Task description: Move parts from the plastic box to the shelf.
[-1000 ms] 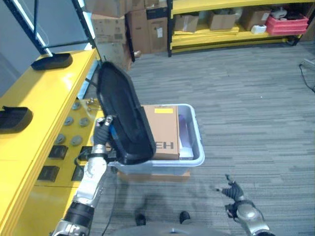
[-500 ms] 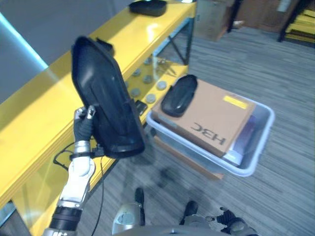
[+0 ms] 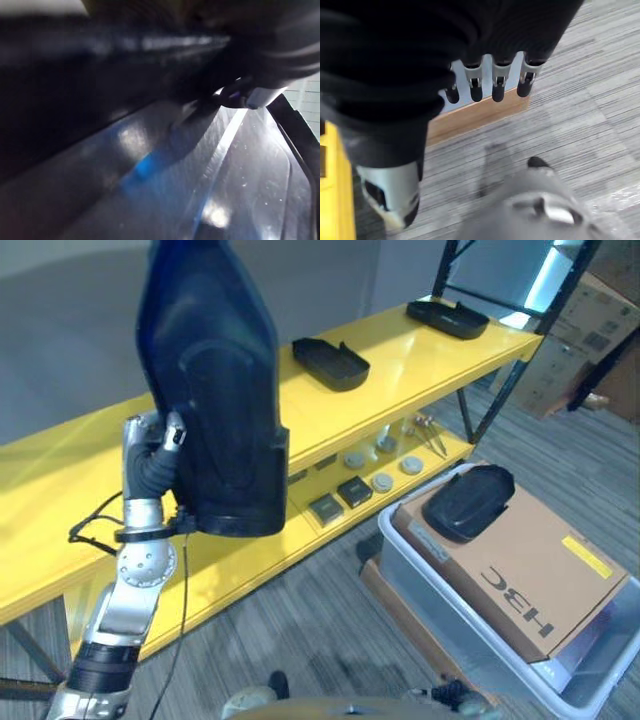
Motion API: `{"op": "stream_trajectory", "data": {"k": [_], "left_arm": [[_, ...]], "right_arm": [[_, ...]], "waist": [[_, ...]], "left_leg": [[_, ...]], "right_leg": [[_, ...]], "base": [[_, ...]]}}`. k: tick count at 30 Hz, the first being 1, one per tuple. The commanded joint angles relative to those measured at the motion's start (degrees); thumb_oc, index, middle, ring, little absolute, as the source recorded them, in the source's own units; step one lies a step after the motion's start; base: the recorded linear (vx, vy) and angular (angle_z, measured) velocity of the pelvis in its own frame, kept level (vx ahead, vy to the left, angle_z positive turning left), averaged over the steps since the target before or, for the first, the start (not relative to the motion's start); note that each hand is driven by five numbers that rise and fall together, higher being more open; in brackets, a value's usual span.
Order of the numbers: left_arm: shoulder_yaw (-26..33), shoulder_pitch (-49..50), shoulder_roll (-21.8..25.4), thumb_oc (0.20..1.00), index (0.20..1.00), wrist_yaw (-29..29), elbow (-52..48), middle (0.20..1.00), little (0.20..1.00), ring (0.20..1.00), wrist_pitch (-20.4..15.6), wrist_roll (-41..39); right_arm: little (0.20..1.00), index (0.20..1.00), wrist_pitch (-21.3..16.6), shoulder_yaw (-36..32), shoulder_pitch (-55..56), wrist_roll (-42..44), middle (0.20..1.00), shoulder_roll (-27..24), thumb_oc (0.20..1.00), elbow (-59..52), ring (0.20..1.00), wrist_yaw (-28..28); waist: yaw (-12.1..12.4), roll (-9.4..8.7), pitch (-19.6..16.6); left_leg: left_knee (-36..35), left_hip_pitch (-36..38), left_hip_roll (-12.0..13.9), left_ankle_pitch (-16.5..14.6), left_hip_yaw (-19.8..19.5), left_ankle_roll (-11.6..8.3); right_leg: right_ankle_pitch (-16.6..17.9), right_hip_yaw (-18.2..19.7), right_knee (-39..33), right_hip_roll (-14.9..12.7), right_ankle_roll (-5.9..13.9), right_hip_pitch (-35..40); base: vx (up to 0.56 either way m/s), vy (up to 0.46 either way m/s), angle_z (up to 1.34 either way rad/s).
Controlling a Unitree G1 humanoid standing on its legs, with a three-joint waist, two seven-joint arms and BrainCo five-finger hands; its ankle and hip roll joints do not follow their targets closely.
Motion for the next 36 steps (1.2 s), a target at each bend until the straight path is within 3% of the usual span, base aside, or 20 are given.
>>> {"op": "stream_trajectory", "data": {"k": [1,2,3,5,6,7,10,11,12,13,14,16,19,22,25,28,31,33,34,36], "left_arm": [[1.36,-4.33,1.92,0.2,0.2,2.95,-2.28,0.2,0.2,0.2,-3.4,0.14],[1.26,-4.87,2.07,0.2,0.2,3.28,-2.05,0.2,0.2,0.2,-3.67,-0.37],[0.82,-6.03,2.17,0.2,0.2,3.79,-1.59,0.2,0.2,0.2,-4.03,-1.11],[-0.65,-7.11,1.67,0.2,0.2,4.32,-0.07,0.2,0.2,0.2,-4.27,-2.52],[-1.49,-7.37,1.28,0.2,0.2,4.14,0.45,0.2,0.2,0.2,-4.18,-2.99],[-1.99,-7.95,1.31,0.2,0.2,4.08,0.59,0.2,0.2,0.2,-3.75,-2.7],[0.3,-4.51,-0.58,0.2,0.2,4.22,-0.01,0.2,0.2,0.2,-3.7,-3.12],[2.25,-1.14,-1.73,0.2,0.2,4.27,0.18,0.2,0.2,0.2,-3.78,-3.41],[2.71,0.54,-2.38,0.2,0.2,4.13,-0.32,0.2,0.2,0.2,-3.89,-3.96],[2.71,0.56,-2.41,0.2,0.2,4.11,-0.38,0.2,0.2,0.2,-3.87,-3.97],[2.71,0.33,-2.2,0.2,0.2,4.26,-0.23,0.2,0.2,0.2,-3.7,-3.7],[4.2,0.79,-0.88,0.2,0.2,4.72,-0.74,0.2,0.2,0.2,-2.92,-1.76],[5.72,1.82,-1.22,0.2,0.2,5.58,-0.63,0.2,0.2,0.2,-2.34,-0.74],[5.75,1.65,-1.5,0.2,0.2,5.99,-0.42,0.2,0.2,0.2,-2.11,-0.71],[5.93,2.56,-0.68,0.2,0.2,5.74,-0.54,0.2,0.2,0.2,-2.05,0.44],[5.4,2.59,-0.46,0.2,0.2,5.88,0.43,0.2,0.2,0.2,-1.15,0.76],[4.75,1.51,0.26,0.2,0.2,5.85,0.28,0.2,0.2,0.2,-0.07,0.68],[3.1,-0.68,1.52,0.2,0.2,5.66,1.0,0.2,0.2,0.2,0.45,1.12],[2.05,-2.12,2.91,0.2,0.2,5.8,1.52,0.2,0.2,0.2,0.54,1.57],[1.8,-2.79,3.59,0.2,0.2,5.79,1.94,0.2,0.2,0.2,0.67,2.06]], "right_arm": [[1.0,1.0,-1.47,3.02,-2.01,3.63,1.0,2.06,1.0,0.51,1.0,-0.98],[1.0,1.0,-1.48,3.32,-2.31,4.0,1.0,2.11,1.0,0.7,1.0,-1.19],[1.0,1.0,-1.59,4.0,-2.42,4.2,1.0,2.22,1.0,0.49,1.0,-1.38],[1.0,1.0,-1.65,4.74,-1.83,4.16,1.0,2.2,1.0,0.94,1.0,-1.39],[1.0,1.0,-1.81,4.68,-1.16,4.68,1.0,2.44,1.0,1.37,1.0,-1.45],[1.0,1.0,-1.89,4.11,-0.12,5.47,1.0,2.92,1.0,1.52,1.0,-1.72],[1.0,1.0,-1.48,4.28,-0.24,4.79,1.0,3.68,1.0,2.54,1.0,-1.86],[1.0,1.0,-1.51,5.99,0.55,1.86,1.0,3.25,1.0,2.85,1.0,-1.15],[1.0,1.0,-1.6,6.32,0.84,0.66,1.0,2.19,1.0,2.41,1.0,-1.62],[1.0,1.0,-1.59,6.28,0.85,0.64,1.0,2.15,1.0,2.39,1.0,-1.61],[1.0,1.0,-1.57,5.49,1.05,0.61,1.0,1.02,1.0,2.39,1.0,-1.79],[1.0,1.0,-1.03,3.72,1.75,0.61,1.0,-0.79,1.0,3.45,1.0,-1.63],[1.0,1.0,-0.81,2.8,1.69,0.2,1.0,-1.92,1.0,4.57,1.0,-1.69],[1.0,1.0,-0.89,1.28,1.42,1.5,1.0,-2.26,1.0,5.24,1.0,-2.46],[1.0,1.0,-0.79,2.27,1.21,-0.09,1.0,-1.45,1.0,5.65,1.0,-2.78],[1.0,1.0,-0.88,4.7,0.95,-2.41,1.0,0.18,1.0,4.14,1.0,-2.96],[1.0,1.0,-1.39,2.2,1.26,0.9,1.0,2.44,1.0,1.2,1.0,-4.8],[1.0,1.0,-1.52,2.58,0.67,0.46,1.0,3.14,1.0,-0.04,1.0,-5.84],[1.0,1.0,-1.65,2.87,-0.28,0.27,1.0,3.7,1.0,-1.57,1.0,-6.99],[1.0,1.0,-1.69,2.81,-0.45,0.62,1.0,3.93,1.0,-2.09,1.0,-7.29]], "waist": [[-1.24,-0.76,0.81],[-1.0,-0.85,0.68],[-1.26,-0.87,0.82],[-2.24,-1.35,0.58],[-2.47,-1.57,0.24],[-2.56,-1.93,0.04],[-2.23,-1.58,-0.46],[-1.6,-1.51,0.07],[-1.09,-1.23,1.77],[-1.29,-1.22,1.89],[-0.97,-1.03,2.91],[-0.51,0.14,3.02],[0.53,0.99,2.48],[0.95,1.12,2.44],[1.73,0.98,1.2],[2.07,-0.2,-0.43],[1.25,-1.58,-1.04],[-0.17,-1.95,-0.31],[-1.8,-1.05,1.12],[-2.13,-0.46,1.35]], "left_leg": [[0.15,-1.3,1.99,-3.07,-1.37,-2.47],[0.44,-1.68,2.09,-3.01,-1.68,-2.69],[0.88,-2.08,2.21,-3.32,-3.39,-2.74],[0.55,-2.28,2.37,-2.92,-6.23,-3.09],[0.41,-2.26,2.59,-3.2,-7.61,-3.37],[1.05,-2.53,2.66,-3.55,-8.93,-3.67],[1.69,-3.35,4.12,-2.69,-9.76,-5.03],[6.48,-4.8,5.14,-3.23,-10.49,-6.26],[11.19,-6.79,4.39,-3.26,-10.78,-7.05],[11.52,-6.91,4.31,-3.35,-11.02,-7.05],[12.11,-8.8,4.11,-1.52,-9.62,-7.32],[8.15,-12.07,3.9,2.41,-6.56,-7.77],[3.71,-13.84,2.66,5.79,-5.11,-7.63],[3.46,-14.87,2.41,7.03,-3.32,-7.74],[3.79,-13.54,2.33,5.99,-2.42,-6.79],[4.21,-11.82,1.74,4.19,-2.09,-5.23],[3.69,-8.99,0.43,1.65,-1.48,-2.77],[2.65,-6.6,-0.52,0.26,-2.12,-1.32],[1.75,-5.58,0.15,0.48,-3.03,-0.73],[0.81,-5.34,0.5,0.39,-3.01,-0.81]], "right_leg": [[-1.37,13.93,-14.87,11.75,-2.0,-2.98],[-0.07,15.2,-17.61,11.47,-2.1,-2.28],[1.01,19.02,-20.78,11.32,-1.81,-2.6],[1.87,25.63,-22.19,13.51,-2.15,-4.25],[1.16,27.97,-22.34,15.03,-2.62,-4.4],[0.64,28.01,-21.58,15.45,-3.28,-4.07],[1.97,24.52,-23.8,14.95,-3.71,-2.71],[1.61,22.45,-25.26,15.34,-4.58,-0.72],[1.28,20.16,-26.56,15.07,-4.94,2.01],[1.33,19.92,-26.72,15.02,-4.94,2.25],[1.4,18.08,-27.57,14.79,-5.28,3.24],[1.42,13.26,-29.99,14.51,-5.35,5.11],[0.62,10.67,-30.55,15.23,-5.45,6.96],[-0.26,9.09,-30.51,15.95,-5.61,7.85],[-1.9,7.96,-30.44,16.03,-5.58,10.03],[-3.18,7.41,-28.1,14.67,-4.83,11.42],[-2.63,7.55,-16.56,11.49,-2.81,8.85],[2.42,9.4,-7.67,9.46,-0.53,4.27],[5.17,13.18,-0.57,10.82,0.36,-0.83],[3.69,16.06,0.81,11.76,0.18,-3.67]], "base": [[0.12,-0.086,0.13],[0.12,-0.129,-0.01],[0.08,-0.145,0.37],[0.11,-0.199,0.88],[0.13,-0.243,1.04],[0.15,-0.249,1.0],[0.07,-0.364,1.19],[0.16,-0.457,0.99],[0.15,-0.334,0.61],[0.03,-0.175,0.55],[-0.05,-0.095,0.34],[0.04,-0.116,0.94],[0.12,-0.064,0.8],[0.11,-0.041,0.31],[0.24,0.054,0.13],[0.25,0.106,0.06],[0.22,0.163,0.02],[0.17,0.203,0.33],[0.08,0.142,0.49],[0.05,0.077,0.34]]}}
